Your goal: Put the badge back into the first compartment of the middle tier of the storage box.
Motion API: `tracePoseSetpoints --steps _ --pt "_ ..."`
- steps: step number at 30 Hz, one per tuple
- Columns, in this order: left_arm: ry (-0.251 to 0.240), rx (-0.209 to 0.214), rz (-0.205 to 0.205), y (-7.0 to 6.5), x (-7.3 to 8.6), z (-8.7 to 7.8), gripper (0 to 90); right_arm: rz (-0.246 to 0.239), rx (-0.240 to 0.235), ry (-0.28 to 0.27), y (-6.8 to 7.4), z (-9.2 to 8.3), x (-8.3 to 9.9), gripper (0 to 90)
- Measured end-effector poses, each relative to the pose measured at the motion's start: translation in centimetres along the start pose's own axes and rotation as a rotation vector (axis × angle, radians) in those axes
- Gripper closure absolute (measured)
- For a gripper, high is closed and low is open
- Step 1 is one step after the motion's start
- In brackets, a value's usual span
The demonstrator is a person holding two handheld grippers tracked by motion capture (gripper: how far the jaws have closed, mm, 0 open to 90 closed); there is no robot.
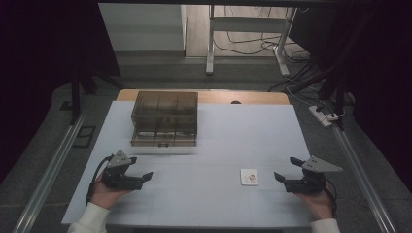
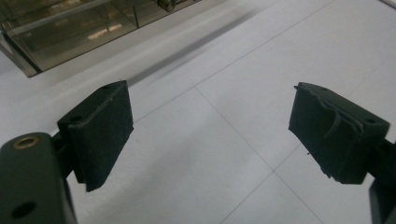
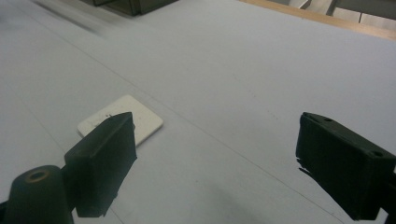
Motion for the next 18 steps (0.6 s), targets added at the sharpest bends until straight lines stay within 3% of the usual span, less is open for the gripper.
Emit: tracePoseSetpoints --steps 18 --pt "0.022 0.000 -0.010 -0.04 0.46 0.21 13.5 -0.020 -0.004 0.048 0.27 0.27 0.67 12.3"
Point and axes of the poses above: each handheld gripper's, and its own axes: z roughly forward along the jaws, x roughly out of its underside, y roughly to its left, the point moved 10 cm from there along z, roughly forward along the jaws, and after that the axes turned 12 degrees about -y, right-handed, at the moved point
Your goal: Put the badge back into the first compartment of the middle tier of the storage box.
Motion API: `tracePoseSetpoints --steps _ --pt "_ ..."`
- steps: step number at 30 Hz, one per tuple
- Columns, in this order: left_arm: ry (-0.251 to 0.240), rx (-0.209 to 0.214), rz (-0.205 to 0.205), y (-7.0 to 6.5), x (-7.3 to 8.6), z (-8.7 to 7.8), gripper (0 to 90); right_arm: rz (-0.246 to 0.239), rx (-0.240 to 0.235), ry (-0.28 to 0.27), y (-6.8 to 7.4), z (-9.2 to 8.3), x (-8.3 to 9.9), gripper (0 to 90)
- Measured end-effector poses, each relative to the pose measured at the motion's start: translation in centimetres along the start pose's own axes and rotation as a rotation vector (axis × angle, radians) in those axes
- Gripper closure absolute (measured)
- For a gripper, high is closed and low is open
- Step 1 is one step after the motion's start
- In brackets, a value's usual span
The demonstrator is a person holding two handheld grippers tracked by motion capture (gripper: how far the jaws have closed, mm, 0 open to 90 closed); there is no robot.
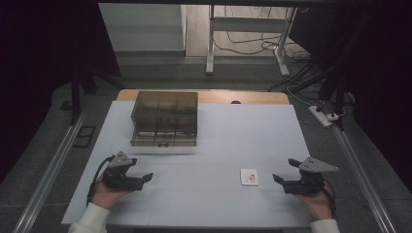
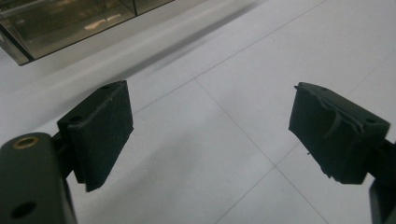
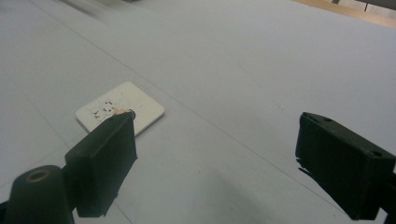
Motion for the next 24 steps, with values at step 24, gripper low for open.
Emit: tracePoseSetpoints --steps 24 --pt "-0.017 0.044 0.007 -1.7 -1.3 0.8 13.3 0.005 -0.001 0.011 0.1 0.2 0.2 13.2"
Point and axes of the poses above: each handheld gripper's, and its own axes: z roughly forward along the jaws, x roughly out of its underside, y roughly to its left, the point moved 10 cm from there along z, roughly forward along the jaws, and after that the axes turned 12 degrees about -y, right-handed, at the moved point
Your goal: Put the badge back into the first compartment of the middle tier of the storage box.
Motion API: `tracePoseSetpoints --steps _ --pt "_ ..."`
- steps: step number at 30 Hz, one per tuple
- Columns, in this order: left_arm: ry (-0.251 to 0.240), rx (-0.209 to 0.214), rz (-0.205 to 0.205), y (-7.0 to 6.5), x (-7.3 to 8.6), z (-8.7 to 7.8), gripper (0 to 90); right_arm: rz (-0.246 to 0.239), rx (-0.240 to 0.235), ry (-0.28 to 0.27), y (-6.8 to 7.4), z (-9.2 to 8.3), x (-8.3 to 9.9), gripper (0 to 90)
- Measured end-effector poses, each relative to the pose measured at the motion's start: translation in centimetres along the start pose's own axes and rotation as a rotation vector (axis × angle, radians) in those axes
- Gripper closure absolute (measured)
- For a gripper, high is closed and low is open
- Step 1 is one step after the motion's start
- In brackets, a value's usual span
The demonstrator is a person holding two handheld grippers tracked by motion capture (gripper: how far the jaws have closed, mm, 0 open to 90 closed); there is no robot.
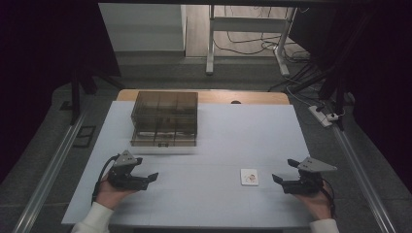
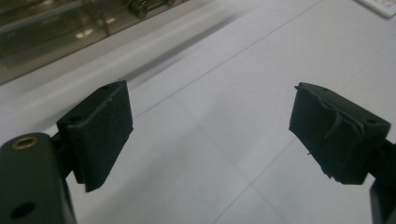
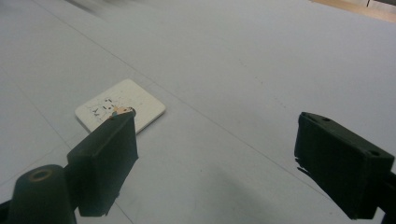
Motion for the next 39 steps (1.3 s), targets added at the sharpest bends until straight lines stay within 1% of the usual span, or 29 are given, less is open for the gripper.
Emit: tracePoseSetpoints --steps 4,6,7,8,11,13,14,15,16,17,18,19,20,21,22,25,26,28,29,32,34,38,39 --pt "-0.007 0.015 0.008 -0.6 -0.6 0.3 13.3 -0.001 -0.001 -0.005 0.0 -0.1 -0.1 13.6" --pt "-0.014 0.023 0.014 -1.1 -1.2 0.6 13.1 -0.001 -0.001 -0.010 0.0 -0.2 -0.2 13.7" --pt "-0.017 0.027 0.012 -1.3 -1.4 0.7 13.2 0.004 -0.002 -0.016 0.0 -0.2 -0.2 13.7" --pt "-0.017 0.027 0.012 -1.3 -1.4 0.7 13.2 0.005 0.000 -0.015 0.0 -0.2 -0.2 13.7" --pt "-0.016 0.045 0.009 -1.9 -2.0 1.2 13.1 0.006 0.001 -0.014 0.0 -0.2 -0.2 13.7" --pt "-0.015 0.065 0.019 -2.5 -2.5 1.8 13.1 0.005 0.001 -0.017 0.0 -0.1 -0.2 13.7" --pt "-0.012 0.071 0.027 -2.7 -2.7 2.0 13.2 0.006 0.001 -0.017 0.0 -0.1 -0.2 13.7" --pt "-0.012 0.071 0.027 -2.7 -2.7 2.0 13.2 0.006 0.001 -0.017 0.0 -0.1 -0.2 13.7" --pt "-0.011 0.085 0.040 -3.2 -3.2 2.5 13.2 0.005 0.003 -0.016 0.0 -0.1 -0.2 13.7" --pt "-0.011 0.085 0.040 -3.2 -3.2 2.5 13.1 0.006 0.003 -0.016 0.0 -0.1 -0.2 13.7" --pt "-0.011 0.098 0.050 -3.7 -3.7 3.0 13.1 0.009 0.000 -0.018 0.0 -0.1 -0.2 13.7" --pt "-0.011 0.098 0.050 -3.7 -3.7 3.0 13.1 0.012 -0.002 -0.018 0.0 -0.1 -0.2 13.7" --pt "-0.008 0.111 0.065 -4.2 -4.2 3.4 13.1 0.013 -0.003 -0.019 0.0 -0.1 -0.3 13.7" --pt "-0.008 0.111 0.065 -4.2 -4.2 3.4 13.1 0.013 -0.003 -0.021 0.0 -0.1 -0.3 13.7" --pt "-0.005 0.121 0.079 -4.7 -4.7 3.8 13.1 0.011 -0.003 -0.019 0.0 -0.1 -0.3 13.7" --pt "0.001 0.138 0.099 -5.5 -5.4 4.4 13.2 0.010 -0.006 -0.022 0.1 -0.1 -0.3 13.7" --pt "0.001 0.138 0.099 -5.5 -5.4 4.4 13.2 0.011 -0.006 -0.024 0.1 -0.1 -0.3 13.7" --pt "0.009 0.153 0.117 -6.3 -5.9 4.9 13.2 0.011 -0.006 -0.024 0.1 -0.1 -0.3 13.7" --pt "0.009 0.153 0.117 -6.3 -5.9 4.9 13.2 0.011 -0.008 -0.025 0.1 -0.1 -0.3 13.7" --pt "0.015 0.167 0.126 -6.9 -6.4 5.5 13.2 0.009 -0.008 -0.023 0.1 0.0 -0.3 13.7" --pt "0.027 0.174 0.141 -7.4 -6.6 6.0 13.0 0.010 -0.011 -0.024 0.2 0.0 -0.3 13.6" --pt "0.026 0.193 0.159 -8.3 -7.1 6.4 12.9 0.014 -0.010 -0.031 0.2 0.0 -0.4 13.7" --pt "0.026 0.193 0.159 -8.3 -7.1 6.4 12.9 0.010 -0.008 -0.029 0.2 0.0 -0.4 13.7"
Point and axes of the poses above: each handheld gripper's, and its own axes: z roughly forward along the jaws, x roughly out of its underside, y roughly to its left, the point moved 10 cm from there along z, roughly forward along the jaws, and after that the axes turned 12 degrees about -y, right-handed, at the moved point
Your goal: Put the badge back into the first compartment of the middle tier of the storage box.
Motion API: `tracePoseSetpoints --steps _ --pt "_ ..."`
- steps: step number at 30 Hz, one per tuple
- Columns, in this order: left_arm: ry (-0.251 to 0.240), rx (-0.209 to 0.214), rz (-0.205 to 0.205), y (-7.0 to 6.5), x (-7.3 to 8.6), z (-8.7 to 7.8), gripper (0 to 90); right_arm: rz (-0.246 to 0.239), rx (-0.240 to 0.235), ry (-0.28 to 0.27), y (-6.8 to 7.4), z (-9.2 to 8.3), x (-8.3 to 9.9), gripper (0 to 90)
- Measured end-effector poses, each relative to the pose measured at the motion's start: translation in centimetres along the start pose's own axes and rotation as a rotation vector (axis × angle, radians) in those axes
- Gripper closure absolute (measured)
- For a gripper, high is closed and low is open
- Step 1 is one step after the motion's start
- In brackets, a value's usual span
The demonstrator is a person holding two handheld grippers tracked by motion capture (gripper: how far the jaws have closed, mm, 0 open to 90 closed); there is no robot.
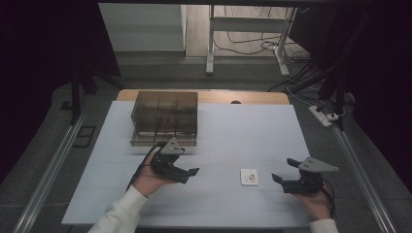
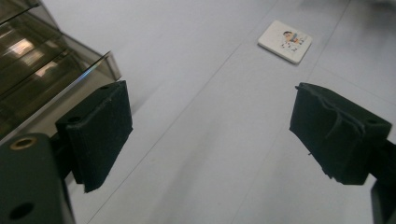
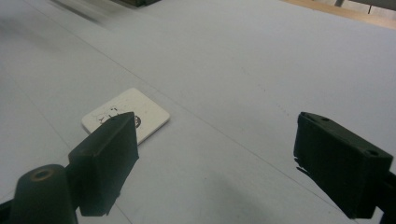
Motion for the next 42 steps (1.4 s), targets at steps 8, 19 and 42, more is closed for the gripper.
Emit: tracePoseSetpoints --steps 8,19,42 --pt "0.013 0.034 0.026 -1.2 -1.0 1.6 12.8 -0.004 -0.003 0.001 0.1 0.1 0.0 13.7" --pt "0.034 0.071 0.044 -2.4 -2.0 4.4 12.8 -0.005 0.003 -0.001 0.0 0.1 -0.1 13.8" --pt "0.093 0.117 0.070 -3.2 -2.3 8.3 12.6 -0.013 -0.007 0.003 0.1 0.2 0.0 14.1"
Point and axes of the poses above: each handheld gripper's, and its own axes: z roughly forward along the jaws, x roughly out of its underside, y roughly to its left, the point moved 10 cm from there along z, roughly forward along the jaws, and after that the axes turned 12 degrees about -y, right-handed, at the moved point
